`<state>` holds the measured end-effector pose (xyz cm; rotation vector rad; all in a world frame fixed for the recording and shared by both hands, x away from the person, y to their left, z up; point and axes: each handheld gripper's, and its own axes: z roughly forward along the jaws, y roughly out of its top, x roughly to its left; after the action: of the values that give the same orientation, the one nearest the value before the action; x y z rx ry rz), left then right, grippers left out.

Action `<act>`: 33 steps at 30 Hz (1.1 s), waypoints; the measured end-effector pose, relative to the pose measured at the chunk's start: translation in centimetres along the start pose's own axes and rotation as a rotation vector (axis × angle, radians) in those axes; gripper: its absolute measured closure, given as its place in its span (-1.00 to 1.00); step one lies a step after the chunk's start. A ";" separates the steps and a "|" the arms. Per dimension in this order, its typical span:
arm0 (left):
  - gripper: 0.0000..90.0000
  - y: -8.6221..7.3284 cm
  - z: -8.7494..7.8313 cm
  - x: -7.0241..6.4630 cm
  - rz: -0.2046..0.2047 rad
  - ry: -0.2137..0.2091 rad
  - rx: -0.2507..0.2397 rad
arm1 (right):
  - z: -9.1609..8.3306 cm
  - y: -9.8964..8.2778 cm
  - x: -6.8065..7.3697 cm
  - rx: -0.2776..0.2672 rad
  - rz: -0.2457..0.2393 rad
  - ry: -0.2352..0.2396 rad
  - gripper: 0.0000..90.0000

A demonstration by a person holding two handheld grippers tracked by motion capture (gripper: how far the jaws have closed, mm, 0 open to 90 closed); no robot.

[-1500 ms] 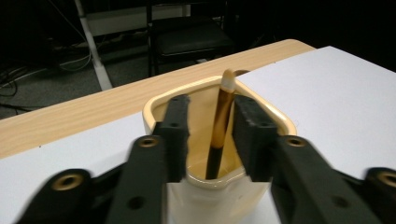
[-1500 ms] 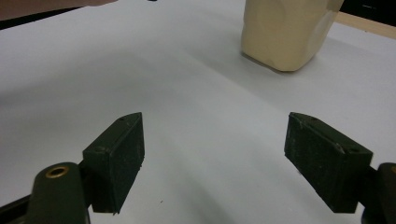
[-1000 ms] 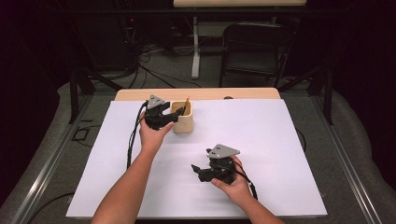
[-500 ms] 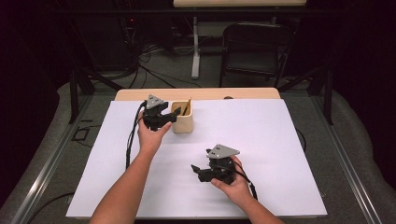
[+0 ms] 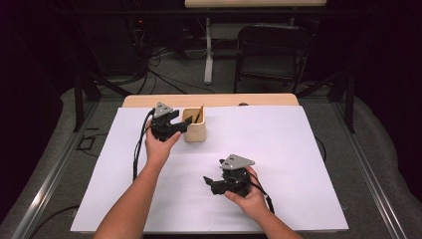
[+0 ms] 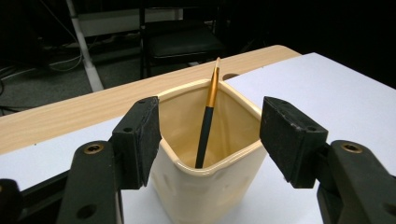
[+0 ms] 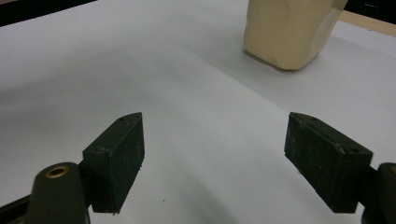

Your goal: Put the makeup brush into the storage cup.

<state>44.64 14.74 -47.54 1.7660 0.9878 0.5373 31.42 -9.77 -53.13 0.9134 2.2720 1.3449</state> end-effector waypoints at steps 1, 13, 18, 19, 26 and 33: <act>-0.16 0.0 0.0 0.0 0.002 0.004 0.002 | 0.0 0.0 0.0 0.000 0.000 0.000 -0.56; -0.37 -0.2 -0.3 -0.4 0.019 -0.003 0.007 | 0.0 0.0 0.0 0.000 0.000 -0.002 -0.56; -0.39 -0.3 -0.4 -0.4 0.008 0.003 0.016 | 0.0 0.0 0.0 0.000 -0.001 -0.002 -0.56; -0.39 -0.3 -0.4 -0.4 0.008 0.003 0.016 | 0.0 0.0 0.0 0.000 -0.001 -0.002 -0.56; -0.39 -0.4 -0.8 -0.3 0.007 0.010 0.020 | 0.0 0.0 0.0 0.000 -0.001 -0.002 -0.56; -0.39 -0.8 -1.3 -0.1 0.014 0.019 0.021 | 0.0 0.0 0.0 0.001 -0.002 -0.003 -0.56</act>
<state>43.30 15.49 -47.73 1.7912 0.9981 0.5555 31.41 -9.76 -53.13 0.9126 2.2712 1.3406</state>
